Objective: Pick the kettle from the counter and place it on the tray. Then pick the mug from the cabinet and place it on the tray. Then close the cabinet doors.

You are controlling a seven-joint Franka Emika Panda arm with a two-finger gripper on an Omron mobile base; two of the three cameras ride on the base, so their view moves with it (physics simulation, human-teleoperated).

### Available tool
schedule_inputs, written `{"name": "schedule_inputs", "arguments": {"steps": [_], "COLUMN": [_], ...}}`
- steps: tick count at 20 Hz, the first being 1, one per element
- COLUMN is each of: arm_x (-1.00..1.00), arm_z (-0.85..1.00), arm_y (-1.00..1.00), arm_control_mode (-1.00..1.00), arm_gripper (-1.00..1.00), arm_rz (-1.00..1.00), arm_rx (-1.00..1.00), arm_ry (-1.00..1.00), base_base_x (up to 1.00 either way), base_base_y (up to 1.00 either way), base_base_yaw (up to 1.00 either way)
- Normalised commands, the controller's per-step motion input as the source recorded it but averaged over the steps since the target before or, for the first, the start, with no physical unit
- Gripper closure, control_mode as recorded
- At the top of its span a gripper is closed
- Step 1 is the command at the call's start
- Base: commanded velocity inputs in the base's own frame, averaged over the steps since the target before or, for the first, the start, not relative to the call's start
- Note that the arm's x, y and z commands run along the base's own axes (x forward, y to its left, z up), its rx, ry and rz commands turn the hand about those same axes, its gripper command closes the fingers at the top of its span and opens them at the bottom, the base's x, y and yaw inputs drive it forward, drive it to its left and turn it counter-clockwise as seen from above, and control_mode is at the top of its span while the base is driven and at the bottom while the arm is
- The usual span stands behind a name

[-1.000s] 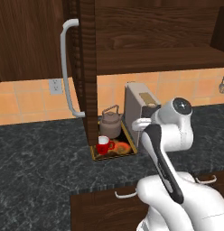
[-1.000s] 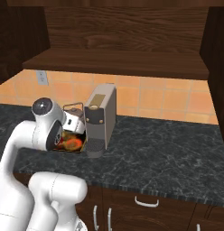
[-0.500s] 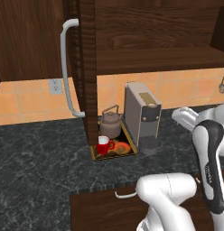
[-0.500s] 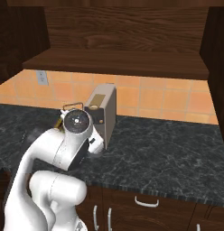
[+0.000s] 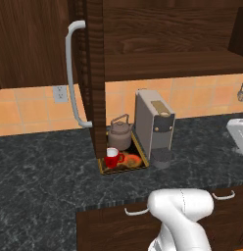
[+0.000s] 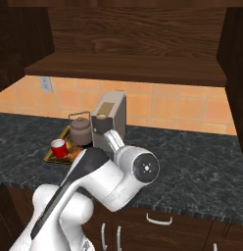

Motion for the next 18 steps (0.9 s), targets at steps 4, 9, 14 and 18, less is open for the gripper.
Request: {"name": "schedule_inputs", "arguments": {"steps": [4,9,14,18], "arm_x": [0.00,0.00,-0.03,-0.14], "arm_z": [0.00,0.00,0.29,0.13], "arm_y": [-0.41,-0.89,-1.00,-0.84], "arm_control_mode": [-1.00,-1.00,-1.00,-1.00], "arm_gripper": [1.00,1.00,1.00,1.00], "arm_rz": [0.00,0.00,0.00,0.00], "arm_rx": [0.11,0.50,0.67,0.57], "arm_ry": [0.00,-0.13,-0.21,-0.31], "base_base_x": [0.00,0.00,0.00,0.00], "base_base_y": [0.00,0.00,0.00,0.00], "base_base_yaw": [0.00,0.00,0.00,0.00]}}
